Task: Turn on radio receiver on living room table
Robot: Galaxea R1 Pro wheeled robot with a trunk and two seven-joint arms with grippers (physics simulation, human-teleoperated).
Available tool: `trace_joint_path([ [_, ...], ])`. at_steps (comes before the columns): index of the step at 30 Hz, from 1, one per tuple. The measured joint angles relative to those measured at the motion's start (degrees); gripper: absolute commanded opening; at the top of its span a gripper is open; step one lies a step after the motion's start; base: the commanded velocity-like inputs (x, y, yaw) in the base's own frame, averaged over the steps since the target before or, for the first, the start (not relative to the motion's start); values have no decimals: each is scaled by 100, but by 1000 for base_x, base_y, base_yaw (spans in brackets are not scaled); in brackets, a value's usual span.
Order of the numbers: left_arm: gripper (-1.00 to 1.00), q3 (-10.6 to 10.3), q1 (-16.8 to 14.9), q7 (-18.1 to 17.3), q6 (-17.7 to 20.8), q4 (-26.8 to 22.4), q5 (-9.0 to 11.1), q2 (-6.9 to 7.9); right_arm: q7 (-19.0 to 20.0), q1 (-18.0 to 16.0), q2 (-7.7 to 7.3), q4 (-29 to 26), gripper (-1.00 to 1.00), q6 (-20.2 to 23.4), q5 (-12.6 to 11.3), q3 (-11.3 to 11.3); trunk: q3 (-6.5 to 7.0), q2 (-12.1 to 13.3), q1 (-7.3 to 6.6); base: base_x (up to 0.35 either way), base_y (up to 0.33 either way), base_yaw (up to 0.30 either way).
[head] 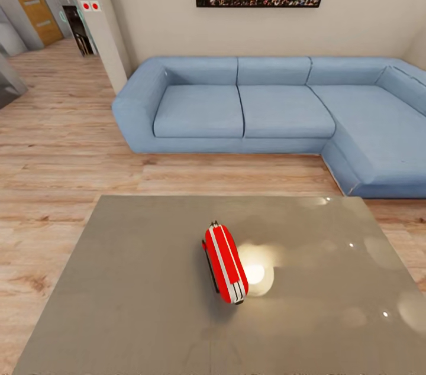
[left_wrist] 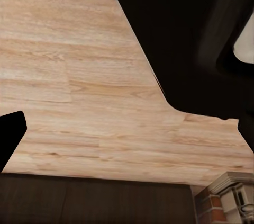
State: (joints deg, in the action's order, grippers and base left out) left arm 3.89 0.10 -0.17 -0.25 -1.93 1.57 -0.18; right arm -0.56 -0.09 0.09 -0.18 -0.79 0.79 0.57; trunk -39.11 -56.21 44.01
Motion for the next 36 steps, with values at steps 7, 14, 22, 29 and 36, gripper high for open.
trace_joint_path([
  [7,100,0,-1,3,1,0,1,0,18,0,-6,0,100,-2,0,-4,-14,0,0,0,0,0],
  [14,100,-2,-1,1,-1,-2,1,0,20,0,-9,0,100,-4,0,-4,-15,0,0,0,0,0],
  [22,100,-35,-1,-3,-1,-319,-56,-15,27,0,11,-64,100,-16,15,54,-15,0,0,0,0,0],
  [29,100,-70,-2,-253,106,-1859,-52,31,45,-2,3,-2040,100,584,3,458,-15,0,0,0,0,0],
  [36,100,-52,-2,-807,1428,-4105,-19,52,38,-1,-63,-4834,100,2624,1,549,-15,0,0,0,0,0],
])
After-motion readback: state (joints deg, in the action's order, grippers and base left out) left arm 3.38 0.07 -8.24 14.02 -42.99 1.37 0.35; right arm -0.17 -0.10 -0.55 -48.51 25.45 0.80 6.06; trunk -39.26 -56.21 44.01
